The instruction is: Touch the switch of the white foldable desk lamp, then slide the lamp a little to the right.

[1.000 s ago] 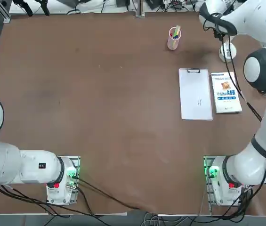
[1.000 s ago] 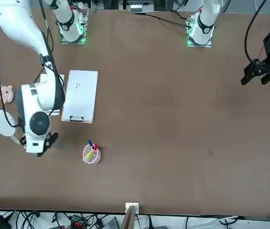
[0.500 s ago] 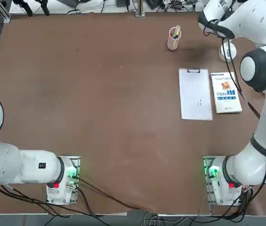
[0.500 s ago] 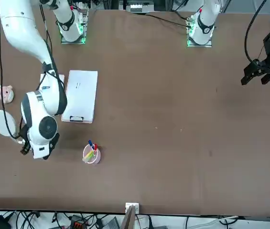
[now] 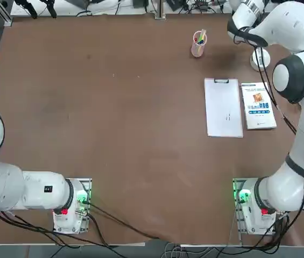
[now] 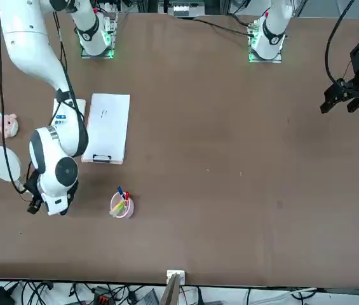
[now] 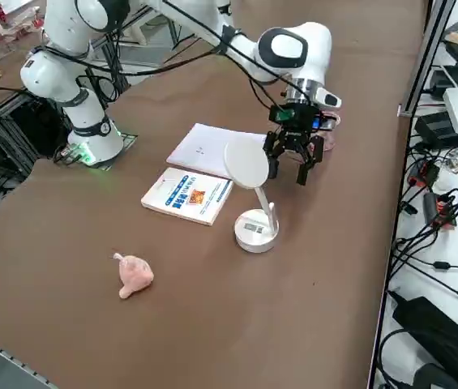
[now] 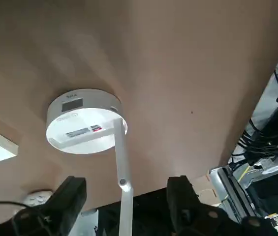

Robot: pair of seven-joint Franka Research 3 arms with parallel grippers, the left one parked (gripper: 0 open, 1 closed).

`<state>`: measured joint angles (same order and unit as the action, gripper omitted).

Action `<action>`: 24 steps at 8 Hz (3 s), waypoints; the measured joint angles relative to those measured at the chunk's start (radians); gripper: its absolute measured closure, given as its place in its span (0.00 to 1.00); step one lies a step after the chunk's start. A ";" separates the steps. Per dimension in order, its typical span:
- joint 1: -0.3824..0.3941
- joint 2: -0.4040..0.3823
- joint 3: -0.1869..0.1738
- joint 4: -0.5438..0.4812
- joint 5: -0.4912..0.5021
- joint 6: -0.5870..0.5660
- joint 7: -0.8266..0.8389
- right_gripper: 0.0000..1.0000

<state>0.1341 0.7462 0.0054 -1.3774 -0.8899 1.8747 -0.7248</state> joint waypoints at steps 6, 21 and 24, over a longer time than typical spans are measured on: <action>-0.002 0.014 -0.002 0.001 0.040 -0.001 0.050 0.00; -0.065 0.069 0.006 -0.045 0.282 0.001 0.866 0.00; -0.060 0.073 0.008 -0.045 0.297 0.005 0.875 0.00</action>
<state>0.0745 0.8195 0.0134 -1.4223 -0.5927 1.8799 0.1504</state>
